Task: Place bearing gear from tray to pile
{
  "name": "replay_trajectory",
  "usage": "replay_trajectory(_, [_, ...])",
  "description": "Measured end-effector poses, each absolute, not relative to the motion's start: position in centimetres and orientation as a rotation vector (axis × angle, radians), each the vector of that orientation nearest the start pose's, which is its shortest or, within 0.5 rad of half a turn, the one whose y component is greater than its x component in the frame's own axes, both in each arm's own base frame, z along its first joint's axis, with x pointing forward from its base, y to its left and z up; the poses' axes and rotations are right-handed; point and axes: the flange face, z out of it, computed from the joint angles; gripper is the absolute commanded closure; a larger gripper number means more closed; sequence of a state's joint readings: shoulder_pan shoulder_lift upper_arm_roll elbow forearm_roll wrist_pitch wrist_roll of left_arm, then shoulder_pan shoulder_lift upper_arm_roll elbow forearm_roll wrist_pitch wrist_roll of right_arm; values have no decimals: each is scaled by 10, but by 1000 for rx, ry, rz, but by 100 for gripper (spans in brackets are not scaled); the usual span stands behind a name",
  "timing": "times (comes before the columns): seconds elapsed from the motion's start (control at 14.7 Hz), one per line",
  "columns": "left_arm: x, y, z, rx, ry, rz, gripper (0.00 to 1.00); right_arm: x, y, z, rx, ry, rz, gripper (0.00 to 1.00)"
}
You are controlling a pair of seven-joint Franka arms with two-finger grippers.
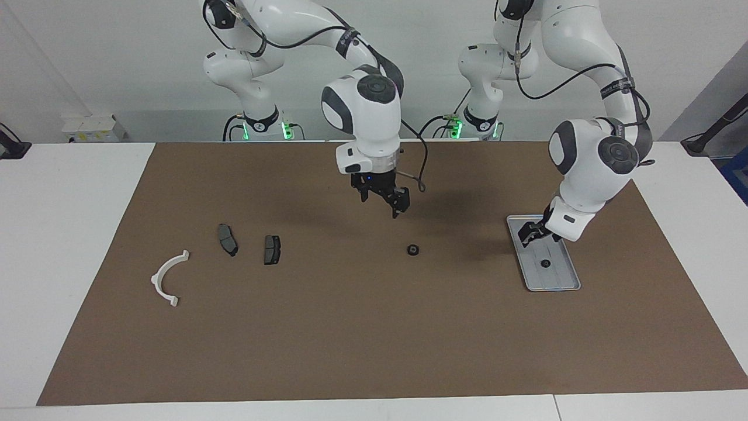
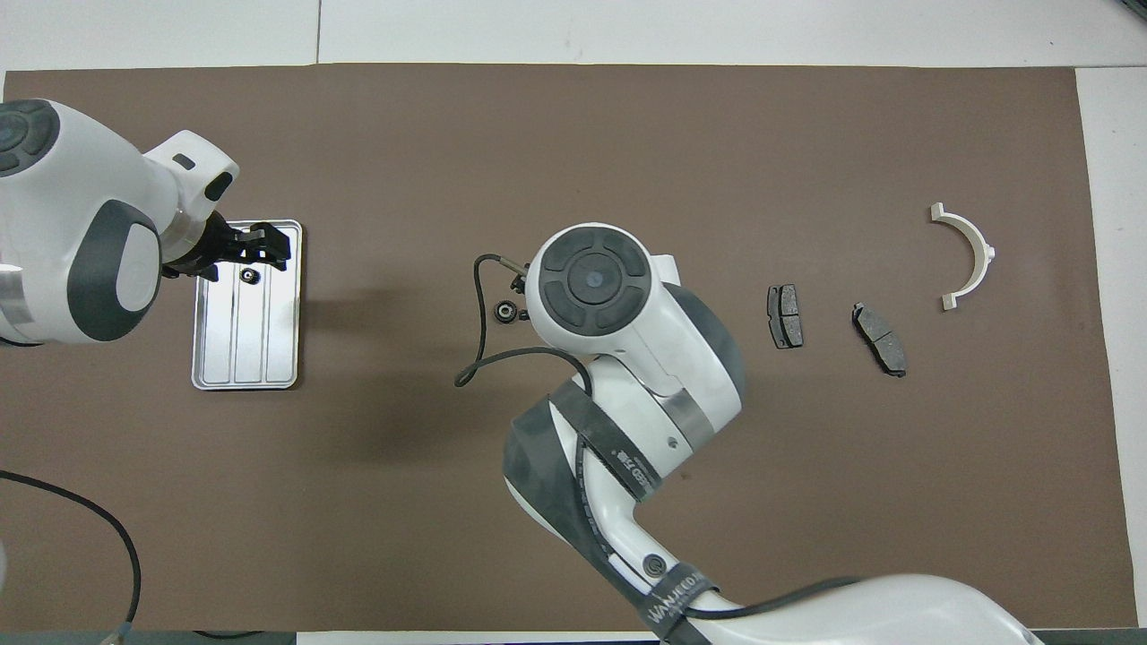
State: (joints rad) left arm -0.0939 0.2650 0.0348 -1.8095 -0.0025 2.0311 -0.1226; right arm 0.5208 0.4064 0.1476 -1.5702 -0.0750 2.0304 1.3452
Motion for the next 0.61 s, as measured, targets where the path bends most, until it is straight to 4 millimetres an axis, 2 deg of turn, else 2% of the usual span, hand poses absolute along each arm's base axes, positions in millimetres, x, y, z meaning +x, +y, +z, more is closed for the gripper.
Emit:
replay_trajectory(0.14, [621,-25,382,-3133,-83,17,31,556,434,383,-2952,1025,-98,0])
replay_trajectory(0.27, [617,-25,364,-3135,-77,-16,33,569,453,355,-2963,1030,-118,0])
replay_trajectory(0.48, [616,-23,345,-3135,-80,-29,36,583,462,338,-2953,1034,-114,0])
replay_trajectory(0.61, [619,-16,337,-3134,-84,-52,40,584,467,333,-2953,1029,-111,0])
